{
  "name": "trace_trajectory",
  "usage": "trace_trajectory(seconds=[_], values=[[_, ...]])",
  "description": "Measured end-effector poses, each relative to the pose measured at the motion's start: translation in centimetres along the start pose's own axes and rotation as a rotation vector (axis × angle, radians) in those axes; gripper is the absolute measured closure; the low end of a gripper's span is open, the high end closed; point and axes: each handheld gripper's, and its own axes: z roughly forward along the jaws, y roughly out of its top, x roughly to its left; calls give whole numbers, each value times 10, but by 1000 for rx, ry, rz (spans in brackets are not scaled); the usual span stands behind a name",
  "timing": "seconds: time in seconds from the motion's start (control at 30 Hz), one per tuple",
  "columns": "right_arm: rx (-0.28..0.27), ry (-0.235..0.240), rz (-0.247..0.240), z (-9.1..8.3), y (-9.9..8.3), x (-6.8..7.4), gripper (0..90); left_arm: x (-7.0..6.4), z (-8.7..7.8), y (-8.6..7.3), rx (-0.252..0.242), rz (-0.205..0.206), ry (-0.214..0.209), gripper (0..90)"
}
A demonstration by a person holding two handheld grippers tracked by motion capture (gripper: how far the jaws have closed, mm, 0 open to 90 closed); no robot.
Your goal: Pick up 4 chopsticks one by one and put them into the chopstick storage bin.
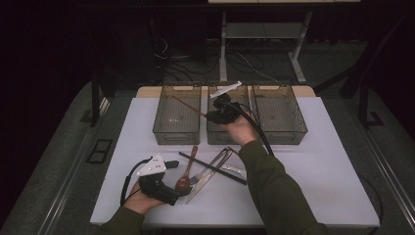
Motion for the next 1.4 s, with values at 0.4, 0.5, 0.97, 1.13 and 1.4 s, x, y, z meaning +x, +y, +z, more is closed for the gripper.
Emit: trace_trajectory(seconds=[0.4, 0.5, 0.97, 1.13, 1.4], values=[[46, -51, 28, 24, 24, 0, 838, 0, 1, 0, 1, 2, 2, 0], [55, -63, 39, 31, 28, -1, 838, -1, 1, 1, -1, 0, 0, 0], [107, -73, 49, 62, 48, 17, 836, -3, 5, 3, 1, 21, -17, 0], [124, -88, 50, 70, 53, 22, 836, -5, 7, 3, 5, 25, -28, 0], [129, -76, 53, 79, 51, 24, 824, -5, 7, 3, 12, 29, -29, 0]])
